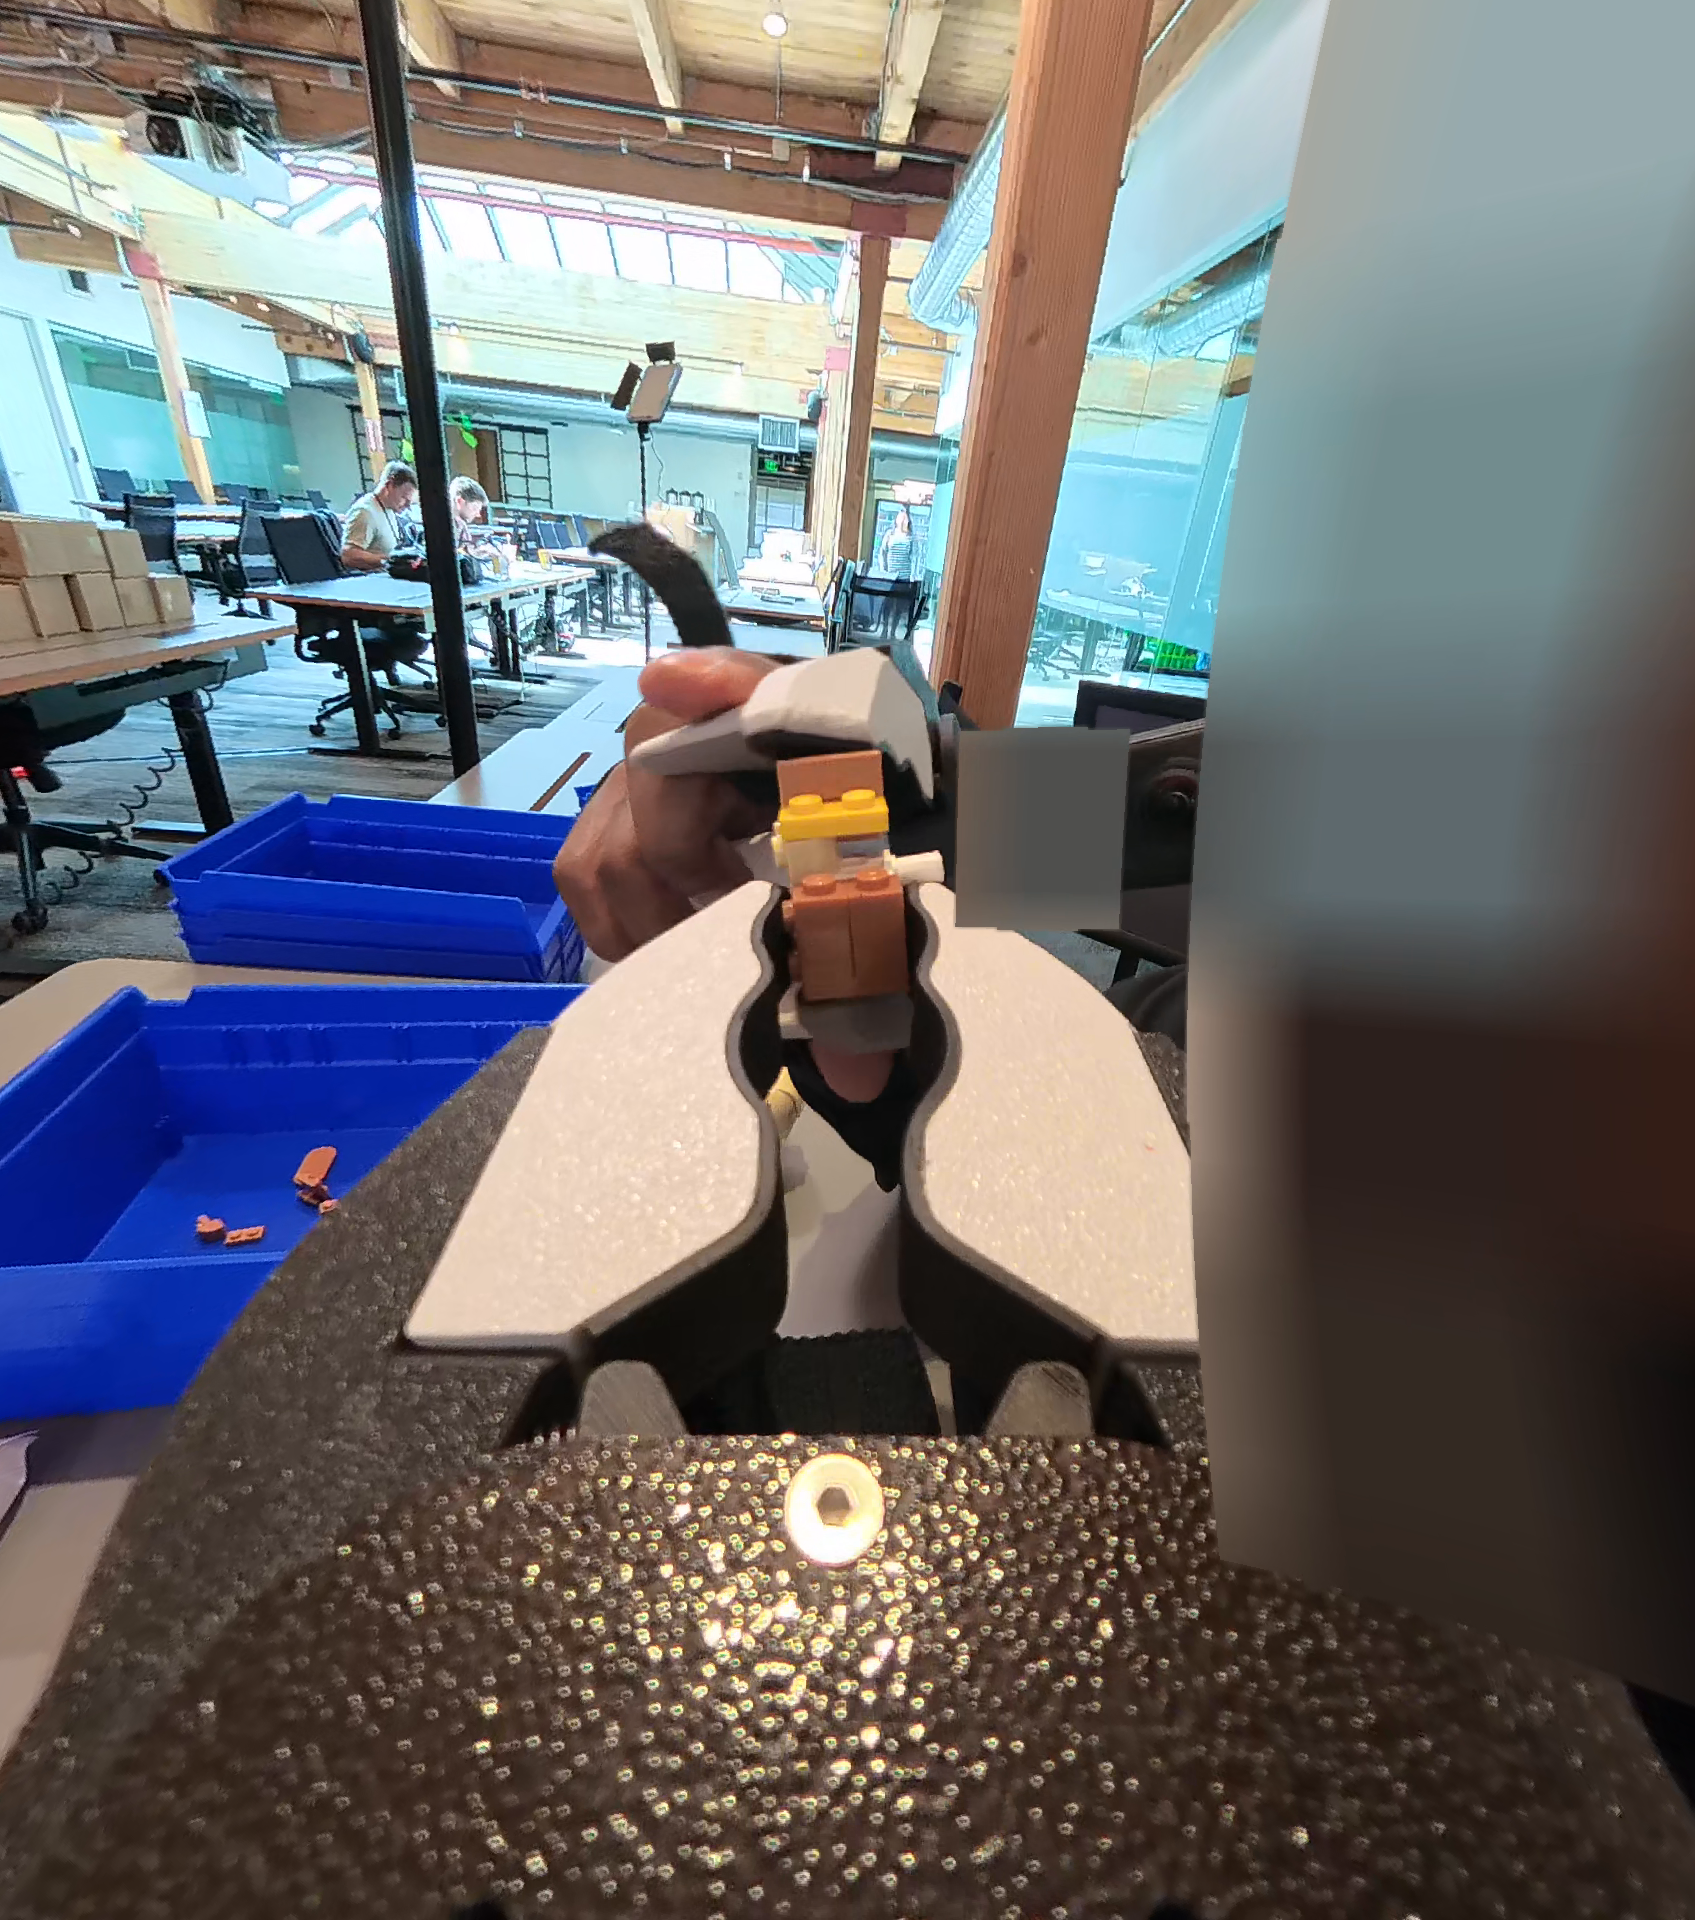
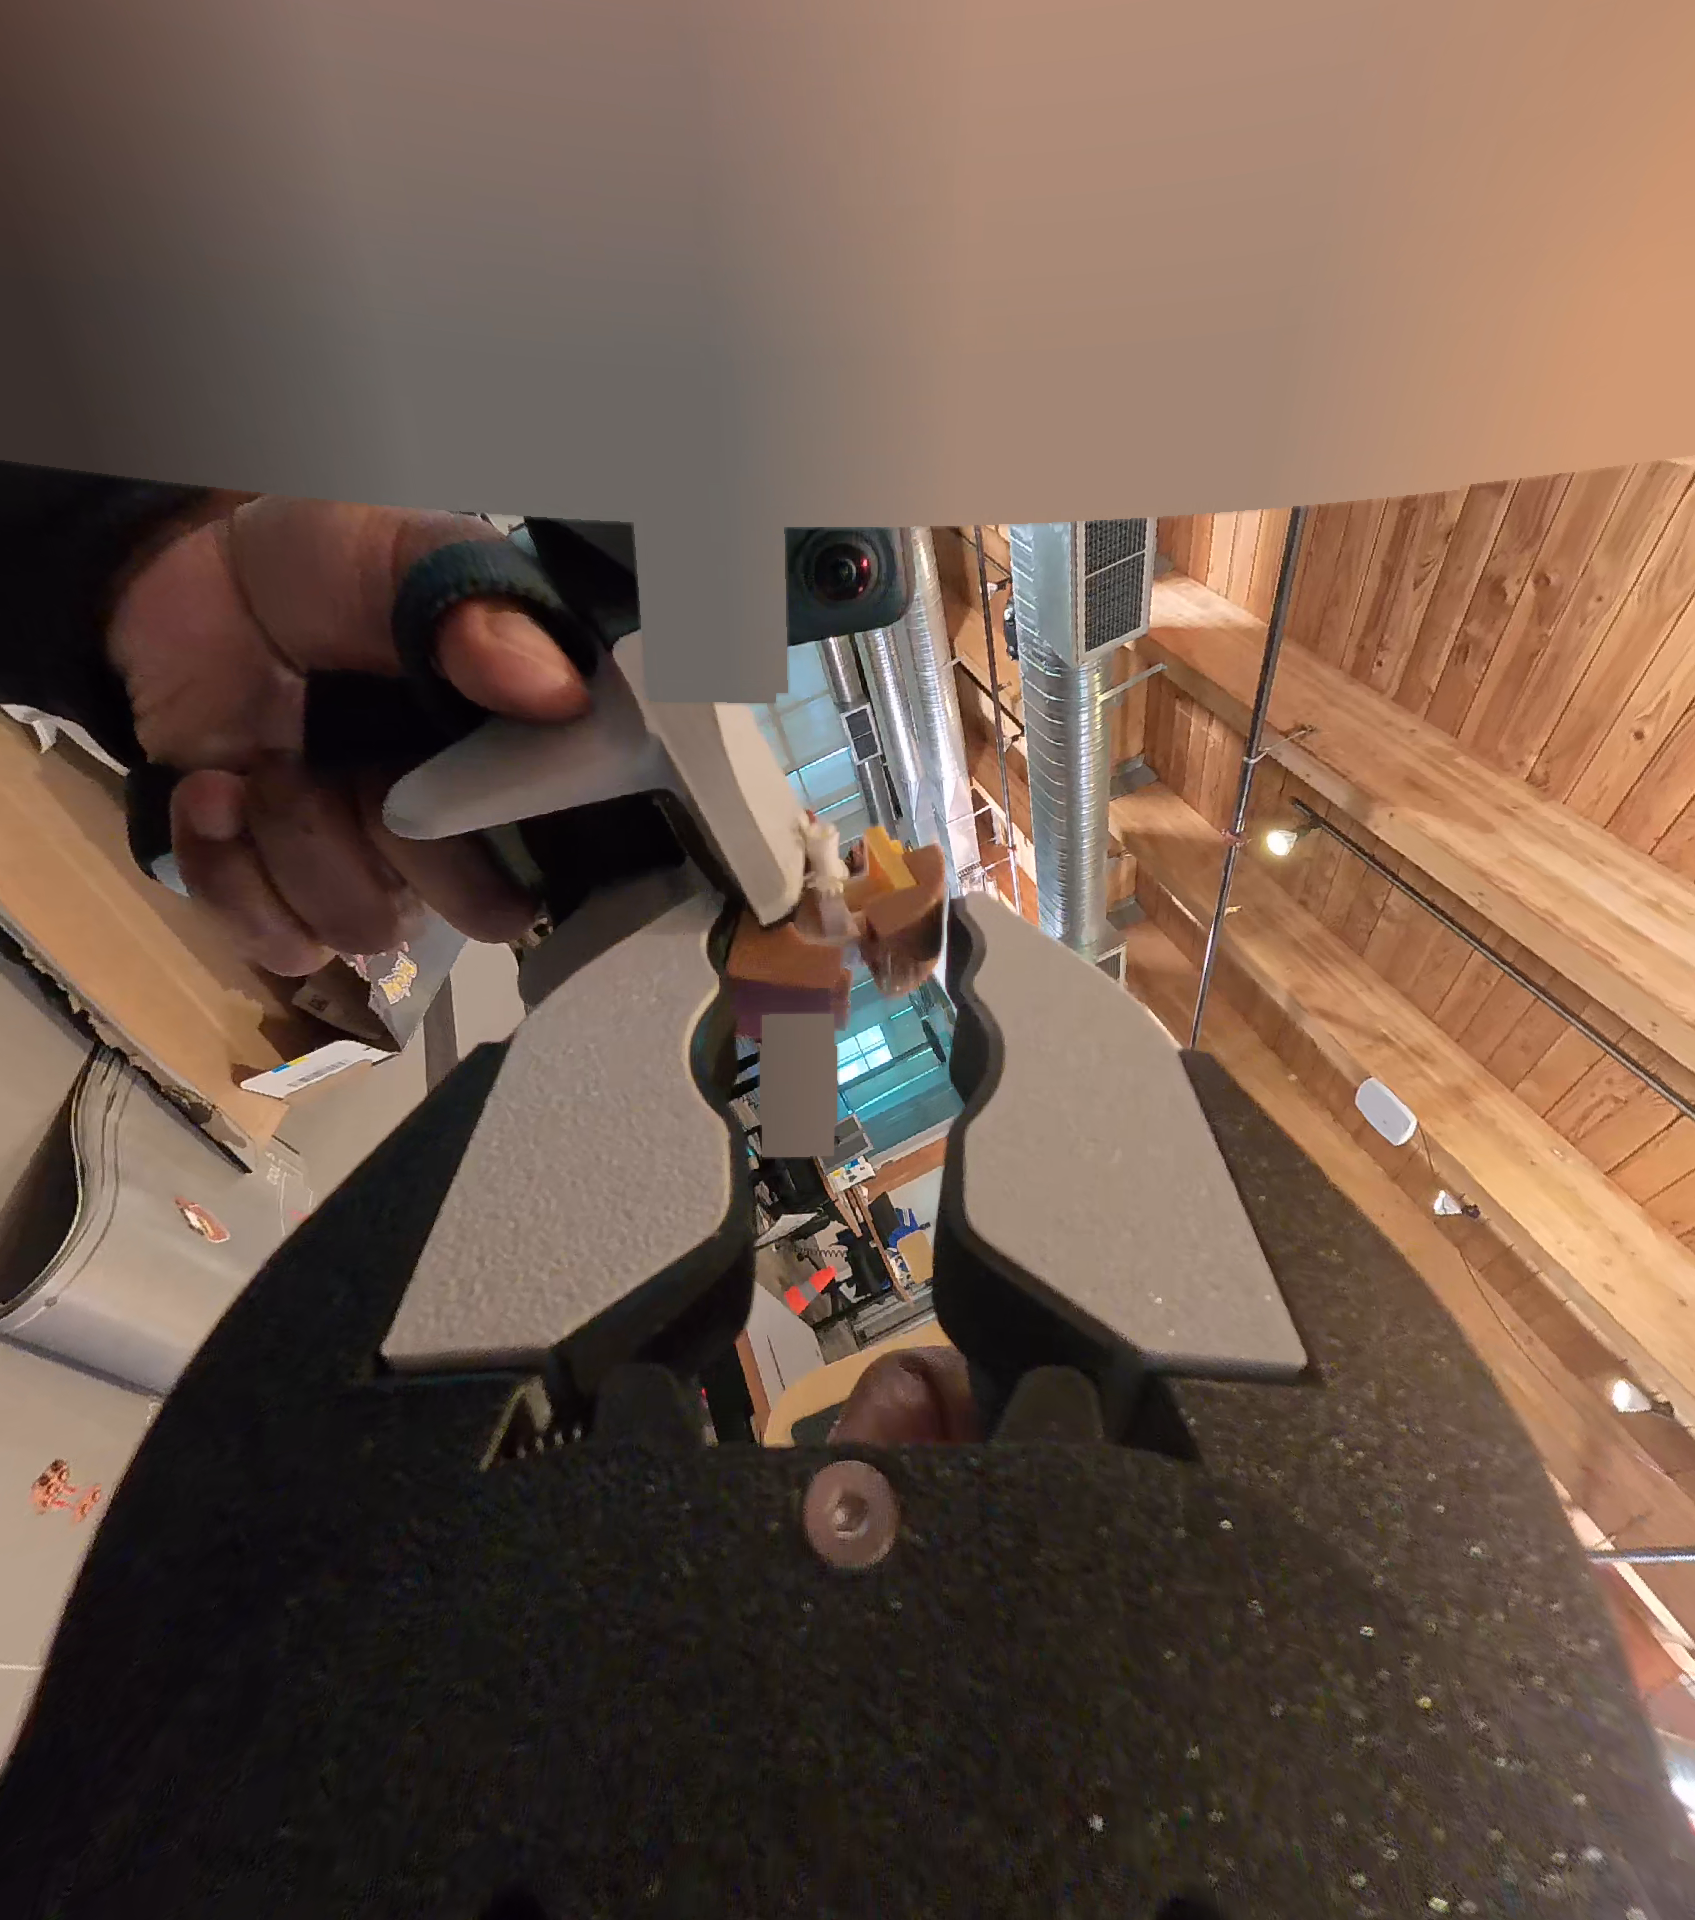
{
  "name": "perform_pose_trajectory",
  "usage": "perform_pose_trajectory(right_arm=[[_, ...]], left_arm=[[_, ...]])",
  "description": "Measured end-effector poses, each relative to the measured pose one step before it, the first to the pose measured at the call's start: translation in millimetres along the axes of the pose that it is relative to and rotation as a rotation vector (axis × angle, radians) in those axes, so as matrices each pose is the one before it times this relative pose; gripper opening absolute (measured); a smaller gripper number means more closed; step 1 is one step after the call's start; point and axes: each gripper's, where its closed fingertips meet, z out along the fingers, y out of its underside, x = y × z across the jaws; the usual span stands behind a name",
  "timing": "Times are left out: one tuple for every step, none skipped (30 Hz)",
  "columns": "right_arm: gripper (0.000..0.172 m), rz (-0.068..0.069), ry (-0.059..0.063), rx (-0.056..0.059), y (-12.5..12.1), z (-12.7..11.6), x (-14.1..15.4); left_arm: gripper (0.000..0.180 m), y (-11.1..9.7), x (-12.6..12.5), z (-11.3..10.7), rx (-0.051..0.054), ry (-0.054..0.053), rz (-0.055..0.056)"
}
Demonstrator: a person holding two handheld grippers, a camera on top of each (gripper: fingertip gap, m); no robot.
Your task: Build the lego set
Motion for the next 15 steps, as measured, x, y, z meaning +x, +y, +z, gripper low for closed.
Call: perform_pose_trajectory(right_arm=[[0.037,-0.0014,0.0034,-0.0023,0.52,0.71,-0.56],[0.037,0.0017,0.0031,0.0014,0.28,0.41,-0.10],[0.037,0.0041,-0.0023,-0.0023,0.82,0.10,-0.15],[0.036,0.0006,-0.0034,-0.0039,1.27,0.18,-0.24],[0.036,-0.0024,-0.0028,-0.0043,1.24,0.11,-0.28],[0.036,-0.0026,-0.0032,-0.0045,1.05,0.22,-0.56],[0.036,-0.0035,-0.0049,-0.0035,0.75,0.14,-0.62],[0.036,-0.0049,-0.0058,-0.0041,0.50,-0.03,-0.71],[0.036,-0.0078,-0.0060,-0.0049,0.39,-0.08,-0.83],[0.036,-0.0082,-0.0066,-0.0051,0.26,-0.09,-1.04],[0.036,-0.0054,-0.0095,-0.0047,0.03,-0.27,-1.28],[0.036,-0.0072,-0.0111,-0.0049,0.09,-0.31,-1.45],[0.036,-0.0129,-0.0081,-0.0053,0.15,-0.27,-1.52],[0.036,-0.0152,-0.0040,-0.0040,-0.01,-0.24,-1.23],[0.036,-0.0098,-0.0020,-0.0022,-0.29,-0.20,-0.69]], left_arm=[[0.019,0.30,-0.33,0.15,-0.0008,-0.0020,-0.0023],[0.019,0.04,-0.22,-0.09,0.0021,0.0017,-0.0038],[0.019,0.28,-0.76,-0.19,-0.0001,-0.0005,-0.0047],[0.019,0.50,-1.17,-0.03,-0.0015,-0.0028,-0.0012],[0.019,0.61,-1.13,-0.03,-0.0023,-0.0026,-0.0024],[0.019,0.68,-0.82,-0.27,-0.0025,0.0002,-0.0051],[0.019,0.75,-0.43,-0.22,-0.0038,0.0033,-0.0053],[0.019,0.82,-0.14,-0.31,-0.0052,0.0051,-0.0062],[0.019,0.99,-0.03,-0.28,-0.0065,0.0064,-0.0059],[0.019,1.12,0.19,-0.22,-0.0067,0.0083,-0.0050],[0.019,1.42,0.45,-0.19,-0.0077,0.0107,-0.0085],[0.019,1.80,0.37,-0.09,-0.0104,0.0106,-0.0134],[0.019,1.77,-0.06,0.07,-0.0107,0.0063,-0.0109],[0.019,1.49,0.04,0.07,-0.0084,0.0043,-0.0047],[0.019,0.84,0.30,-0.07,-0.0050,0.0057,-0.0034]])
